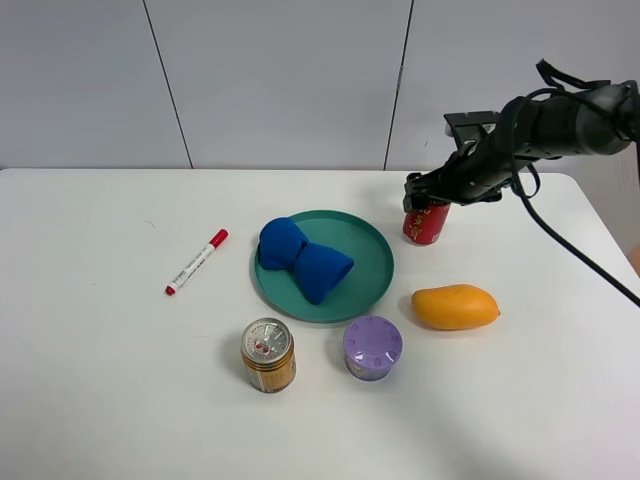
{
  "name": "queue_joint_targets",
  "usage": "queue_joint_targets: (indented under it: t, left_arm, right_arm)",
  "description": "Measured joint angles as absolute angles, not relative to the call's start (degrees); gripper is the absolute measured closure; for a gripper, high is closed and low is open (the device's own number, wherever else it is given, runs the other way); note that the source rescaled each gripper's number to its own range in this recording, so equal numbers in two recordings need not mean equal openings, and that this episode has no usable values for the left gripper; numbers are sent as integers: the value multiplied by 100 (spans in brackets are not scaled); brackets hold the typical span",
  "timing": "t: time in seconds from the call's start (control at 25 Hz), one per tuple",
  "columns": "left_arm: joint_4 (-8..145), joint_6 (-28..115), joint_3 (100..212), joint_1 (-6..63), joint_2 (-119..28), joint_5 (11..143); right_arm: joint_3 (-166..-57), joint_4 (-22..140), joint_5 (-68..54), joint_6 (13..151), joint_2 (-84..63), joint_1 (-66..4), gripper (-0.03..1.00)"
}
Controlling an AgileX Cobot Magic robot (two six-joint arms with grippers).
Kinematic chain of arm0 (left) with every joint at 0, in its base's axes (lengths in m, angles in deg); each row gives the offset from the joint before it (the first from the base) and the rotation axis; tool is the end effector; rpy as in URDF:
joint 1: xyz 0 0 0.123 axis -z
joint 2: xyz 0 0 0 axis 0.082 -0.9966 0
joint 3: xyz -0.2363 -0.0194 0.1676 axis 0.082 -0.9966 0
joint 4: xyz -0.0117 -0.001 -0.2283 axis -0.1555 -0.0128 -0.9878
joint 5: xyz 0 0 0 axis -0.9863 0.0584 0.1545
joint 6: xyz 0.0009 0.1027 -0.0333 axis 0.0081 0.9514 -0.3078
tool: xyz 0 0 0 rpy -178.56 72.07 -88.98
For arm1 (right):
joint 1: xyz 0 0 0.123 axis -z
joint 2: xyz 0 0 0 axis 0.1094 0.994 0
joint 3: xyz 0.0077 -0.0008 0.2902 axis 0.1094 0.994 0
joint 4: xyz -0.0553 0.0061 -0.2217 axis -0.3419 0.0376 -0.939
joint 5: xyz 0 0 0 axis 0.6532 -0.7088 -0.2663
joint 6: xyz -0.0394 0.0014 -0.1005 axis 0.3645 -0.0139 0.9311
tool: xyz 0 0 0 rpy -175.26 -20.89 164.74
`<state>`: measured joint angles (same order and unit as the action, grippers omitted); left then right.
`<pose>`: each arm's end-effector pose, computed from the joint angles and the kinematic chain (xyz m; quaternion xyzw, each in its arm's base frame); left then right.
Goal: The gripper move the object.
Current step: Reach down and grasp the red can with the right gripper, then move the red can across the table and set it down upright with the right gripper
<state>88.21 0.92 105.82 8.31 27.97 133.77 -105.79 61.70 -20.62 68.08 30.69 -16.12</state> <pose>-0.0176 0.0113 0.2626 -0.0416 0.8451 -0.0040 0.5330 0.4055 0.0784 0.1673 -0.0827 0.9551 0.0619 0.2775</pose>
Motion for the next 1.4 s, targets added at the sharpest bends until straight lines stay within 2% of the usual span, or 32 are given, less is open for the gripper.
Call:
queue_joint_targets:
  t: [0.36, 0.48, 0.56, 0.6, 0.64, 0.68, 0.72, 1.08, 1.4]
  left_arm:
    - [8821, 92, 10582, 831, 2797, 13377]
    - [8821, 92, 10582, 831, 2797, 13377]
    - [8821, 92, 10582, 831, 2797, 13377]
    - [8821, 92, 10582, 831, 2797, 13377]
    - [8821, 92, 10582, 831, 2797, 13377]
    - [8821, 92, 10582, 831, 2797, 13377]
    - [8821, 92, 10582, 831, 2797, 13377]
    - [8821, 92, 10582, 831, 2797, 13377]
    - [8821, 92, 10582, 831, 2797, 13377]
  right_arm:
    - [-10579, 6166, -1898, 6921, 3084, -1612, 3]
    - [-10579, 6166, -1843, 6940, 3084, -1612, 7]
    - [-10579, 6166, -1827, 6940, 3084, -1612, 23]
    - [-10579, 6166, -1827, 6940, 3084, -1612, 40]
    - [-10579, 6177, -1833, 6940, 3084, -1614, 63]
    - [-10579, 6184, -1862, 6940, 3084, -1619, 90]
    - [-10585, 6184, -1883, 6940, 3084, -1619, 97]
    - [-10598, 6162, -2117, 6947, 3002, -1619, 96]
    - [-10565, 6116, -2410, 6953, 1925, -1855, 96]
